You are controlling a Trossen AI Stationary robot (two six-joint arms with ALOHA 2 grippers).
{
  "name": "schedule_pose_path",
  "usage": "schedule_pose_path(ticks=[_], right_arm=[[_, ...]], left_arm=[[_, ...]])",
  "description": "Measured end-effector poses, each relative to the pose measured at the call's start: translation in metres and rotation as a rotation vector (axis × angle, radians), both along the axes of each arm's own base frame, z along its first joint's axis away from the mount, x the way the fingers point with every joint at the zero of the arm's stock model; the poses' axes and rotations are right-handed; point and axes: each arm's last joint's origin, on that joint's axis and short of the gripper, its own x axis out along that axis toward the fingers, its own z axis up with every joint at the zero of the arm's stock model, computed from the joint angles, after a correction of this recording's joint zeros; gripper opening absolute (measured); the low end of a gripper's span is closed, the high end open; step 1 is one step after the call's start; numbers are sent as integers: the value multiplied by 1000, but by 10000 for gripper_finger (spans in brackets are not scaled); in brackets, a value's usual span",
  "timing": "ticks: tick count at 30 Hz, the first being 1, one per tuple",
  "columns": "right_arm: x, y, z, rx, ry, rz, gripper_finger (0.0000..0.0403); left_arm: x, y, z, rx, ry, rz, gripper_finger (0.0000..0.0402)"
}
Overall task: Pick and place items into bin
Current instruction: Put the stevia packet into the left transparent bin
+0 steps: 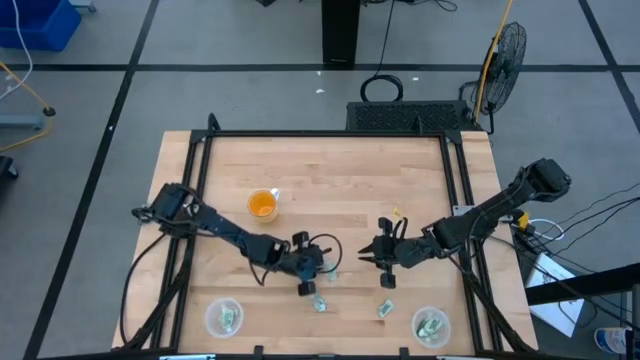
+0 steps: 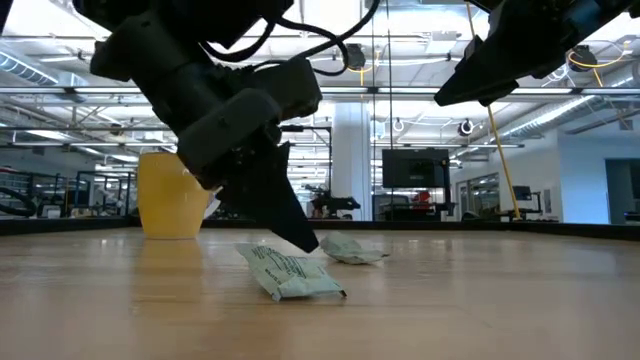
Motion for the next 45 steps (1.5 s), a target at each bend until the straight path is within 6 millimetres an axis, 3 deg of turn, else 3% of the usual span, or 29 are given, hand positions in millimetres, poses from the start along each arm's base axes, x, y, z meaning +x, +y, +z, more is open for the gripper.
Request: schedule_pose_path(ticks=[7, 21, 30, 45], right_arm=[[0, 0, 0, 0, 0, 0, 66], [0, 0, 0, -25, 0, 18, 66], [0, 0, 0, -25, 0, 18, 66], [-1, 0, -1, -29, 9, 19, 66]], left_arm=[[3, 10, 0, -71, 18, 10, 118], [6, 9, 1, -111, 5, -53, 118], [11, 23, 3, -110, -13, -28, 118], [18, 31, 7, -149, -59, -152, 118]])
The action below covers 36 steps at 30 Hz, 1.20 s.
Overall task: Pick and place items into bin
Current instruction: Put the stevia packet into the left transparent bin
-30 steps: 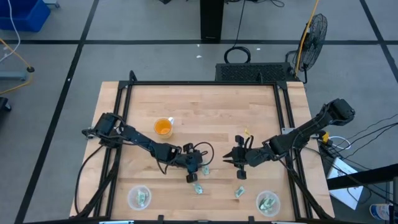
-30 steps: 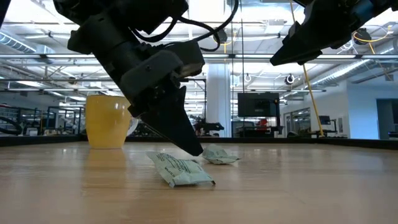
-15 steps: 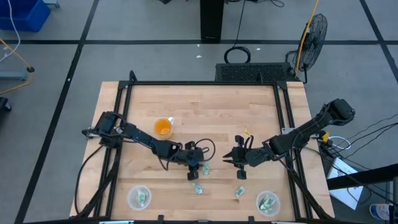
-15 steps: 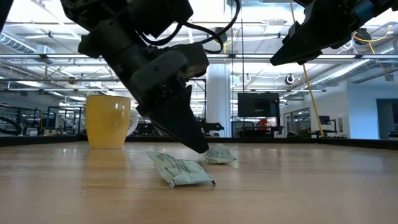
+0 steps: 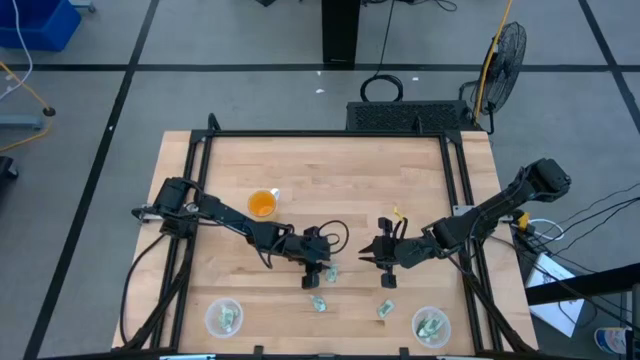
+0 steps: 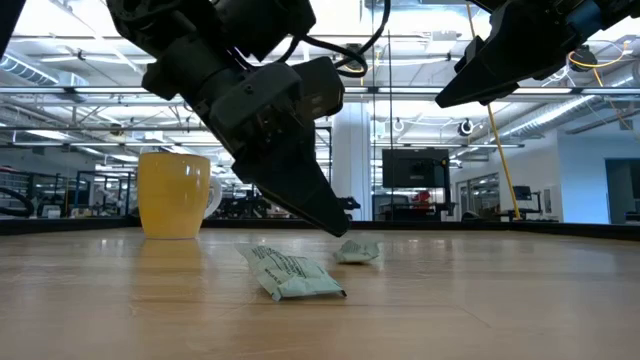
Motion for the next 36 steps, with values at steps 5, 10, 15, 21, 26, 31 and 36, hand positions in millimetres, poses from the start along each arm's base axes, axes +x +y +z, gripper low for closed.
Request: schedule_pose_path(ticks=[5, 10, 15, 21, 26, 31, 36], right_arm=[[0, 0, 0, 0, 0, 0, 66], [0, 0, 0, 0, 0, 0, 66], [0, 0, 0, 0, -1, 0, 66], [0, 0, 0, -1, -1, 1, 66], [-1, 0, -1, -6, 8, 2, 66], [-1, 0, -1, -9, 13, 2, 66], [-1, 0, -2, -11, 17, 2, 66]], left_arm=[[2, 7, 0, 1, 0, 17, 118], [6, 10, 4, 4, -60, -20, 118], [9, 8, 8, 24, -117, -105, 118], [10, 8, 0, 26, -101, -103, 118], [13, 7, -18, 36, -80, -94, 117], [13, 9, -21, 62, -75, -73, 117], [13, 9, -21, 67, -77, -75, 94]])
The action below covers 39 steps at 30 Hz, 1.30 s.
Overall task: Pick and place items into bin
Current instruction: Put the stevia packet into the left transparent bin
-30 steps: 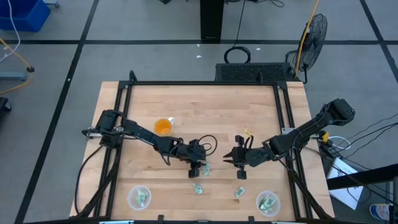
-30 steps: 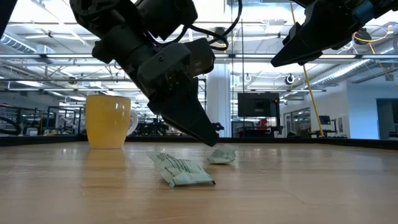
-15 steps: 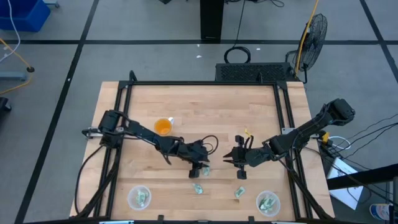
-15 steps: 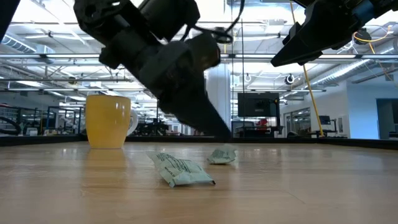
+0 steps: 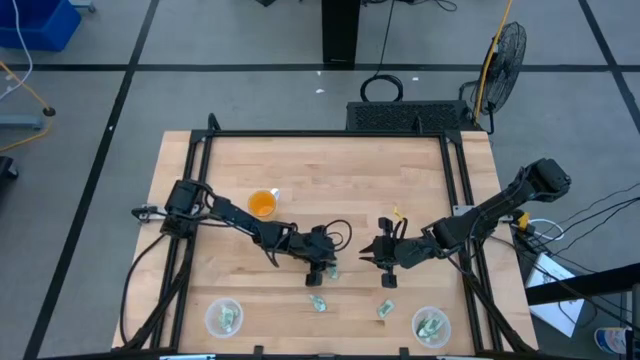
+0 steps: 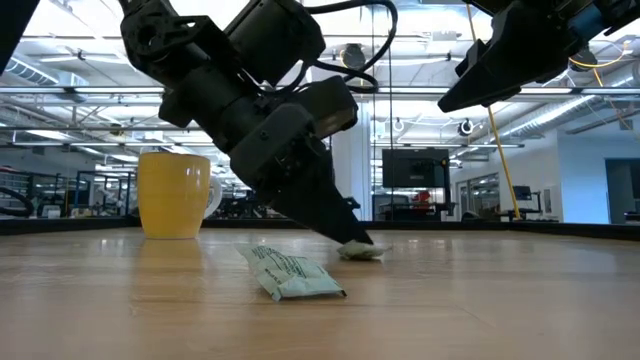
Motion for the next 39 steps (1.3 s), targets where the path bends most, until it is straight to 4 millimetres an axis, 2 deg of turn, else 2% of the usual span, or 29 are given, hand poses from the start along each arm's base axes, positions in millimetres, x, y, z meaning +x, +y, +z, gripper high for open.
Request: schedule_pose_path(ticks=[5, 11, 15, 19, 23, 29, 35, 39], right_arm=[[0, 0, 0, -2, 4, 0, 66], [-1, 0, -1, -4, 9, 0, 66], [-1, 0, -1, -4, 9, 0, 66], [-1, 0, -1, -7, 14, 0, 66], [-2, -1, -3, -10, 36, -6, 66], [-6, -3, -11, -18, 54, -7, 66], [-11, -5, -22, -16, 51, -7, 66], [-10, -5, -22, -4, 30, -6, 66]], left_arm=[[0, 0, 0, -1, 7, -2, 13], [-2, -2, 4, -2, 7, -18, 5], [-9, -7, 27, 6, -6, -43, 4], [-24, -17, 56, 9, 15, -77, 3], [-56, -38, 89, 14, 83, -100, 3], [-116, -78, 119, -74, 240, 24, 2], [-172, -128, 120, -184, 344, 201, 1], [-203, -149, 115, -274, 411, 358, 1]])
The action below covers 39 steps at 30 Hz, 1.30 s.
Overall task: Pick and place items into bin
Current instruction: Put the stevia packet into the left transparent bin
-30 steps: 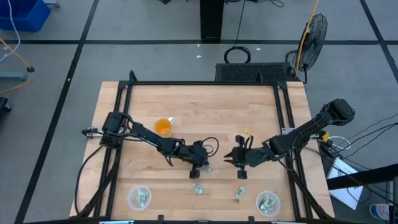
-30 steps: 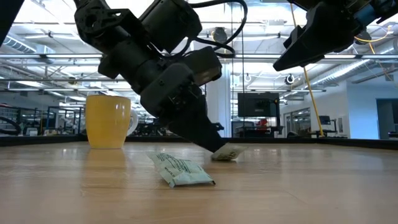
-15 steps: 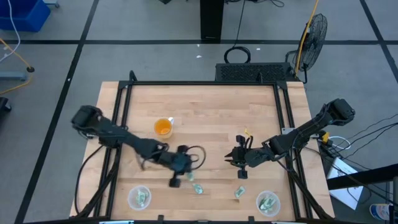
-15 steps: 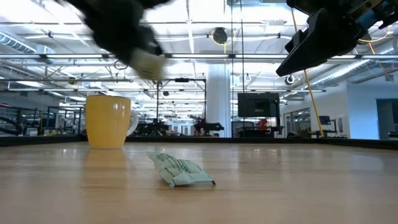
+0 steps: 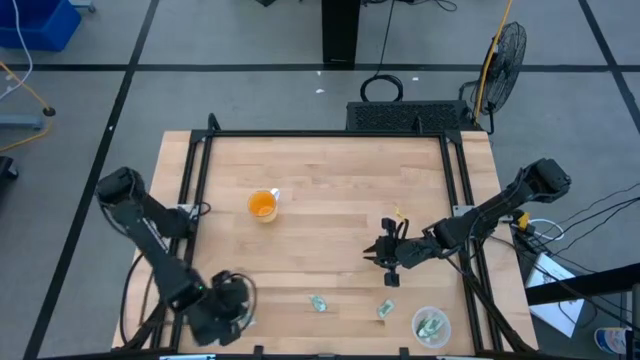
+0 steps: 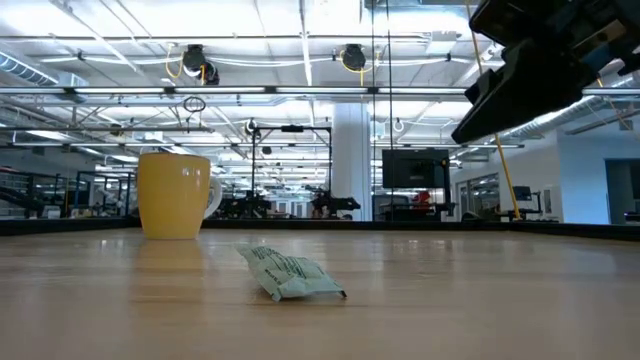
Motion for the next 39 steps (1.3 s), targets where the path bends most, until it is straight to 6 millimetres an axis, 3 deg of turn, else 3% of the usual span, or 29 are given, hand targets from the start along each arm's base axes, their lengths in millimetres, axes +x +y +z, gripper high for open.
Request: schedule_pose_path(ticks=[6, 15, 21, 31, 39], right_arm=[[0, 0, 0, 2, -4, 1, 66], [1, 1, 1, 0, -19, 8, 66], [2, 1, 3, -5, -43, 21, 66], [2, 1, 3, -6, -43, 21, 66], [2, 1, 3, -6, -43, 21, 66]], left_arm=[[-31, -12, -4, -29, 95, 84, 1], [-53, -17, -8, 14, 195, 16, 1], [-55, -11, -12, 85, 223, 29, 0], [-51, -14, -48, 136, 302, 66, 3], [-43, -11, -53, 131, 312, 126, 15]])
